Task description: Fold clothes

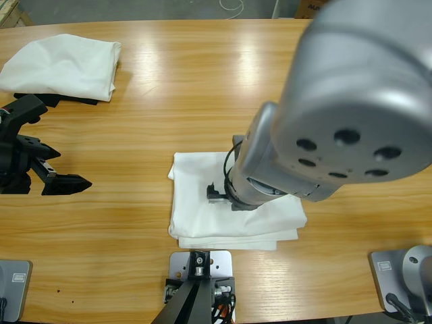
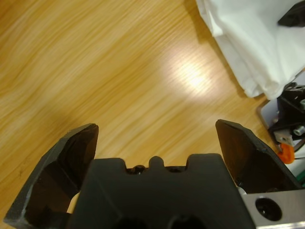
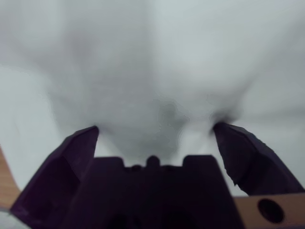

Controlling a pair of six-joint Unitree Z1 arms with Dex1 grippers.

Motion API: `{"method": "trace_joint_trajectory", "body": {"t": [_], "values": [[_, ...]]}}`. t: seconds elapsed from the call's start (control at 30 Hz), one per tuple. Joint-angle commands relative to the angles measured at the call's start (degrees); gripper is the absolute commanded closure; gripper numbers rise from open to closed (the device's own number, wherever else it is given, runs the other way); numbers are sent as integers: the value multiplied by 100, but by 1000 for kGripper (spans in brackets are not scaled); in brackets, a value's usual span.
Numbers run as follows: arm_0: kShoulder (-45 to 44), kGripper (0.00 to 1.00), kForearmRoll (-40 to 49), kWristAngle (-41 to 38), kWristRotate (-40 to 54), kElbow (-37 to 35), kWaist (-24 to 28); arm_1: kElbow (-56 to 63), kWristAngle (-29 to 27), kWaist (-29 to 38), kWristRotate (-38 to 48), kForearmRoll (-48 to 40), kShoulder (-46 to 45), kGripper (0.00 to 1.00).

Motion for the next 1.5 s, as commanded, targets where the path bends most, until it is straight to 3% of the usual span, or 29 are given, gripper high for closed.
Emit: {"method": "trace_joint_trajectory", "body": {"t": [0.03, 0.23, 0.33, 0.4, 0.5, 0.63, 0.7, 0.77, 0.8, 0.87, 0.93, 1.0, 1.13, 1.17, 1.23, 1.37, 1.5], "values": [[59, 36, 86, 58, -3, 35, 19, 564, 288, -263, -2216, -453, 552, 0], [77, 36, 86, 58, 5, 50, 19, -141, -1094, -583, -4737, 1059, 1051, 0], [77, 36, 86, 58, 5, 82, 19, -213, -1576, -834, -6034, 1191, 1030, 0], [66, 36, 86, 58, 5, 147, 20, -215, -1822, -931, -7550, 1038, 890, 0], [13, 36, 78, 58, 5, 233, 45, -204, -1462, -1274, -8863, 955, 552, 0], [43, 36, 57, 61, 5, 228, 50, -81, -961, -1217, -9708, 853, -121, 0], [85, 36, 24, 58, 5, 214, 49, 17, -632, -1165, -9852, 804, -327, 0], [98, 36, 5, 58, 5, 188, 49, 193, -446, -1042, -9931, 665, -429, 249], [92, 36, 5, 58, 5, 184, 52, 276, -438, -948, -9972, 576, -483, 240], [68, 36, 6, 58, 5, 202, 49, 388, -461, -788, -10130, 504, -536, 12], [66, 36, -1, 42, 4, 249, 50, 485, -711, -679, -10332, 425, -601, 0], [75, 36, -27, 28, -3, 277, 54, 490, -1347, -620, -10258, 328, -708, 0], [152, 36, -161, 16, -16, 289, 50, 450, -1660, -628, -9907, 389, -1635, 0], [266, 36, -451, -30, -51, 423, 27, 438, -1511, -641, -9678, 402, -2211, 0], [270, 36, -477, -39, -56, 448, 27, 443, -757, -961, -9330, 400, -1970, 0], [164, 36, -459, -39, -53, 456, 19, 413, -99, -1349, -7622, 217, -1529, 0], [152, 36, -459, -39, -47, 486, 12, 452, 228, -1349, -7885, -258, -728, 0]]}}
